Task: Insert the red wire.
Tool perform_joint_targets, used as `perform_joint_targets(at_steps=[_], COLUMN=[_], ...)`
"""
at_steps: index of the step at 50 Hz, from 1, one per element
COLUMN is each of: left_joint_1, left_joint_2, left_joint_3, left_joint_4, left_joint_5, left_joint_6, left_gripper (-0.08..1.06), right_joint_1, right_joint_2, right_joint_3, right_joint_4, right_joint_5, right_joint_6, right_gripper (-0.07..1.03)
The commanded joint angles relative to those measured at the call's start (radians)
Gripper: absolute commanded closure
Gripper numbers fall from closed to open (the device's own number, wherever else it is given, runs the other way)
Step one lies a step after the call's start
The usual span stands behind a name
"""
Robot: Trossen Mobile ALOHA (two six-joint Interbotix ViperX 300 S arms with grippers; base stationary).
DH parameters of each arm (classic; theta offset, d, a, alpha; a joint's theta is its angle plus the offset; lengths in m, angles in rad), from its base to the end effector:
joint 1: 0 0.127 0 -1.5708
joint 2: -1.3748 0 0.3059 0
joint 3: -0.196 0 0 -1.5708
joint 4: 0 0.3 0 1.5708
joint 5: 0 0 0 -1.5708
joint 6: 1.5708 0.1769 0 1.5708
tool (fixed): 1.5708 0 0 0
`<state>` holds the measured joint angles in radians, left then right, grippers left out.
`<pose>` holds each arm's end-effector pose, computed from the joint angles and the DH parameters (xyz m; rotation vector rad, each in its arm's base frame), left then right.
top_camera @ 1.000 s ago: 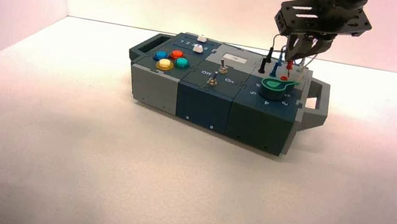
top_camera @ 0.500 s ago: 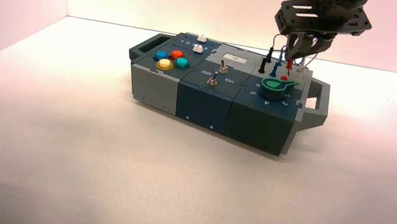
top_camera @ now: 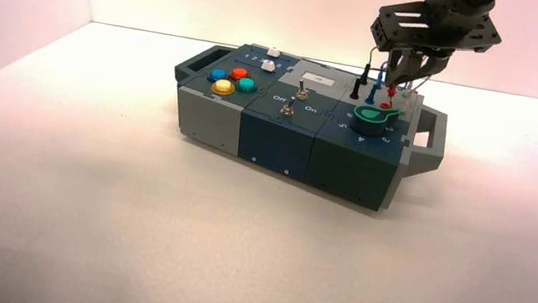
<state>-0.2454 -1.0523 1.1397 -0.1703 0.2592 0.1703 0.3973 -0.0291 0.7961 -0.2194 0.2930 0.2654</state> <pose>0.2253 -0.0644 0.2418 0.0402 0.3416 -0.2870 0.3309 0.1268 0.0670 -0.1916 1.0369 0.2740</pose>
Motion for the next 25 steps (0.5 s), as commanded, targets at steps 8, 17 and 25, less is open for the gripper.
perform_joint_targets(at_steps=[8,17,25], left_joint_1=[0.006,0.006,0.006], left_joint_2=[0.005,0.005,0.003], left_joint_3=[-0.034,-0.034,-0.034], left_joint_4=[-0.002,-0.002,-0.002], left_joint_5=[-0.015,-0.015,-0.015], left_joint_6=[0.0,0.0,-0.002], left_gripper=[1.01,1.01,1.01], right_joint_1=[-0.006,-0.005,-0.003], right_joint_2=[-0.014,-0.012,-0.012], right_joint_3=[-0.041,-0.041,-0.043], right_joint_4=[0.003,0.009,0.015], right_joint_5=[0.011,0.012,0.012], right_joint_6=[0.005,0.005,0.005], right_gripper=[0.98,0.98,0.98])
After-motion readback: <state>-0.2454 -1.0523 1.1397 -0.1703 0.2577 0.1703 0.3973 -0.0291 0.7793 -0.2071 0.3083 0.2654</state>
